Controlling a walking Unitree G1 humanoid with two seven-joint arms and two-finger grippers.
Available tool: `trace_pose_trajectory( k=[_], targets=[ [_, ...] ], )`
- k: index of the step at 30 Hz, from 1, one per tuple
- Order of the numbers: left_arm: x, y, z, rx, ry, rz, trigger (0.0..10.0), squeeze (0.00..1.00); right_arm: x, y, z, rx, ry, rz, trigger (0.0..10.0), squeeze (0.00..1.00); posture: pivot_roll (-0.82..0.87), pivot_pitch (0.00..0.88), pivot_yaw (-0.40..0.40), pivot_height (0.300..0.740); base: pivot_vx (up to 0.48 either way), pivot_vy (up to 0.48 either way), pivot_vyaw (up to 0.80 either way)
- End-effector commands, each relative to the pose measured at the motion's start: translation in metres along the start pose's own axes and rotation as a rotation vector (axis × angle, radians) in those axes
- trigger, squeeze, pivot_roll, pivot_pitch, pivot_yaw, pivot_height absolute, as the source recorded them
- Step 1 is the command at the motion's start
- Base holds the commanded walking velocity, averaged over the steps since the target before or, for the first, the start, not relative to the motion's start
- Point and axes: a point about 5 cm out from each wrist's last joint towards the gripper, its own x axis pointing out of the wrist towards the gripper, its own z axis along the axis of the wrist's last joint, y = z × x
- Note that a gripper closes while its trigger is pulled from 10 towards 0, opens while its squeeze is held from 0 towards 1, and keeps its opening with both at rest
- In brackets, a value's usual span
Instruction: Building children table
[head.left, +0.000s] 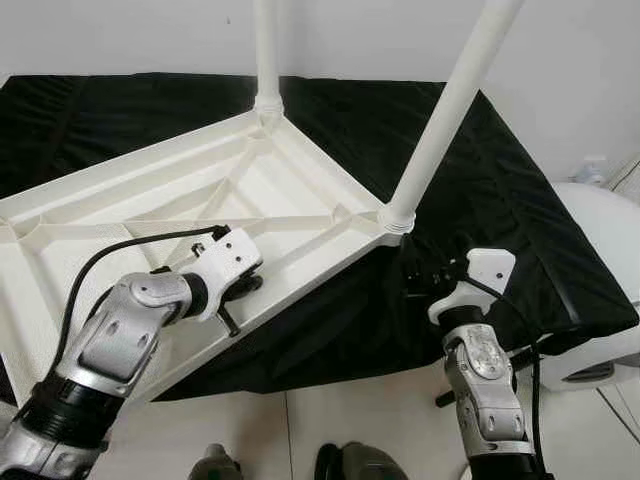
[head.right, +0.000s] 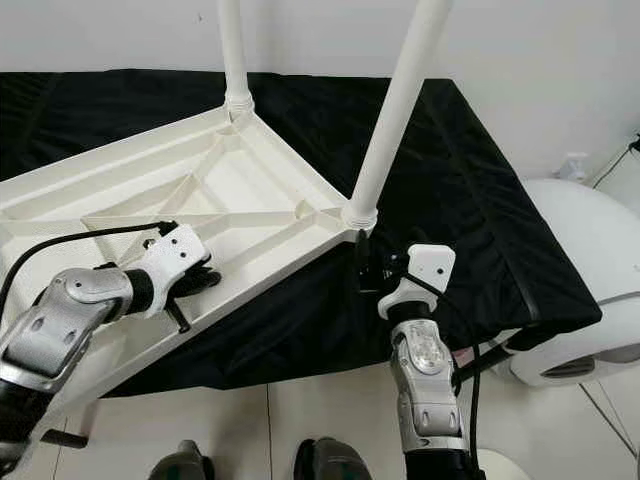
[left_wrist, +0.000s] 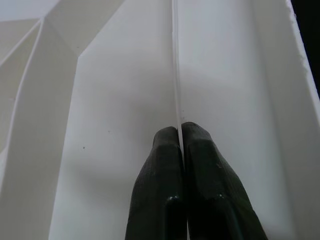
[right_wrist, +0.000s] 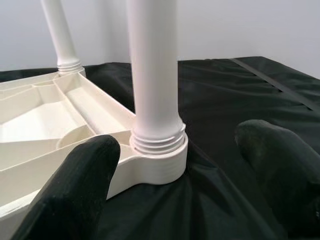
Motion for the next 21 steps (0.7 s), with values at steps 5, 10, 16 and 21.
trace_pose_trajectory(
  k=[5,10,16,21],
  targets=[
    [0.003,0.016,0.011,-0.039,-0.01,0.166,10.0,0.0,0.0,0.0,0.001,-0.005,0.007,-0.006,10.0,0.0,0.02,0.057,-0.037,0.74,0.0,0.0,0.0],
    [0.014,0.023,0.027,-0.085,-0.056,0.244,10.0,0.0,0.001,0.003,0.002,-0.001,0.004,-0.006,10.0,0.0,0.02,0.059,-0.04,0.74,0.0,0.0,0.0],
    [0.042,0.029,0.057,-0.096,-0.113,0.321,10.0,0.0,0.002,0.008,0.003,0.002,0.001,0.006,10.0,0.0,0.02,0.063,-0.043,0.74,0.0,0.0,0.0],
    [0.054,0.033,0.071,-0.099,-0.137,0.336,10.0,0.0,0.004,0.01,0.003,0.003,-0.001,0.009,10.0,0.0,0.02,0.062,-0.048,0.74,0.0,0.0,0.0]
  ],
)
